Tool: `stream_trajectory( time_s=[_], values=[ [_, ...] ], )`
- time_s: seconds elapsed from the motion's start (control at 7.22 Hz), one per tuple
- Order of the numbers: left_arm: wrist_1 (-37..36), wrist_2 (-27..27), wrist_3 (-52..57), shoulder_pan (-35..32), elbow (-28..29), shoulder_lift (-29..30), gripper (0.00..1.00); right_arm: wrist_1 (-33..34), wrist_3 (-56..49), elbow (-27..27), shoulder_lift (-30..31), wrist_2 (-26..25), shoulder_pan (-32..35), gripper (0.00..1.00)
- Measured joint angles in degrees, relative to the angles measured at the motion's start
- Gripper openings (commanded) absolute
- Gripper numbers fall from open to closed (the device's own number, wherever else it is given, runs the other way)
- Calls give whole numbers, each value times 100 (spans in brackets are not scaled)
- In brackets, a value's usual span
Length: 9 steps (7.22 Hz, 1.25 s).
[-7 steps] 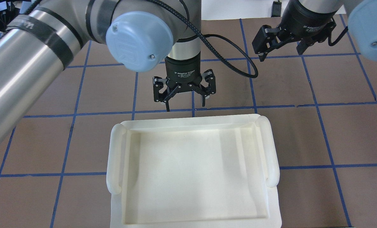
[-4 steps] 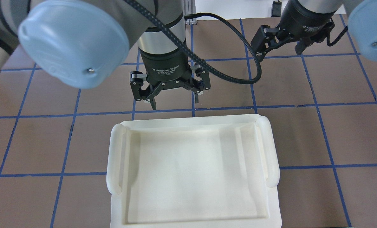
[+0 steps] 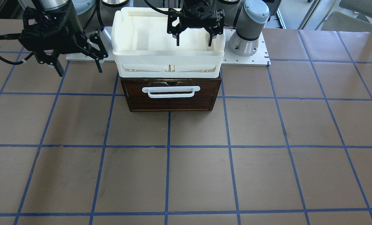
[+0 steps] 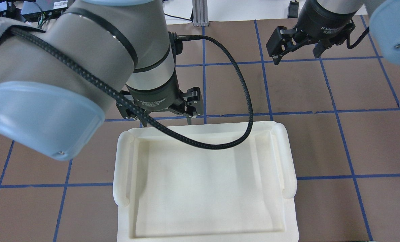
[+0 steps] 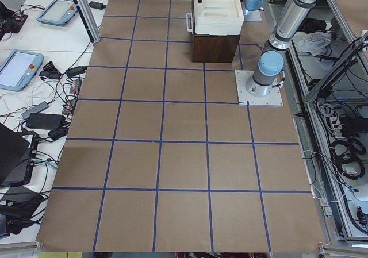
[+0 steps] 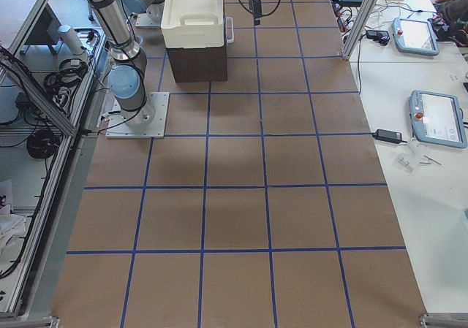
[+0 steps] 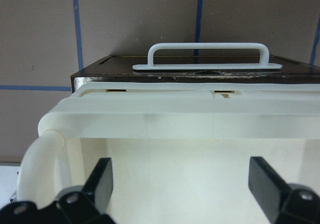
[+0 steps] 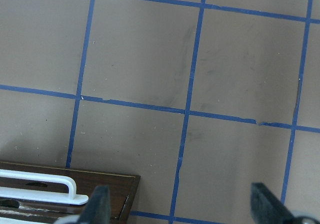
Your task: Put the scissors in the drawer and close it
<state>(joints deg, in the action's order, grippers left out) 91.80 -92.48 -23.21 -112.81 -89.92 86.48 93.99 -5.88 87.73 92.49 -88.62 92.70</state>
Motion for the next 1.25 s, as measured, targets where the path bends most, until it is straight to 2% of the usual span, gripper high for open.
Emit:
stream_trajectory(
  time_s=[0.28,0.55,0.83,1.25],
  values=[
    [-566,-139,954,734,-99,-114,100,-7,0,-1,0,-5,-4,100],
    [-529,-17,2111,1460,-72,-289,100,-7,-1,2,1,-6,-9,100],
    [-201,-26,2365,1760,-65,-432,100,-4,3,0,10,-4,4,100],
    [4,274,2416,1973,31,-420,100,-16,-6,6,28,-17,-8,100]
  ],
)
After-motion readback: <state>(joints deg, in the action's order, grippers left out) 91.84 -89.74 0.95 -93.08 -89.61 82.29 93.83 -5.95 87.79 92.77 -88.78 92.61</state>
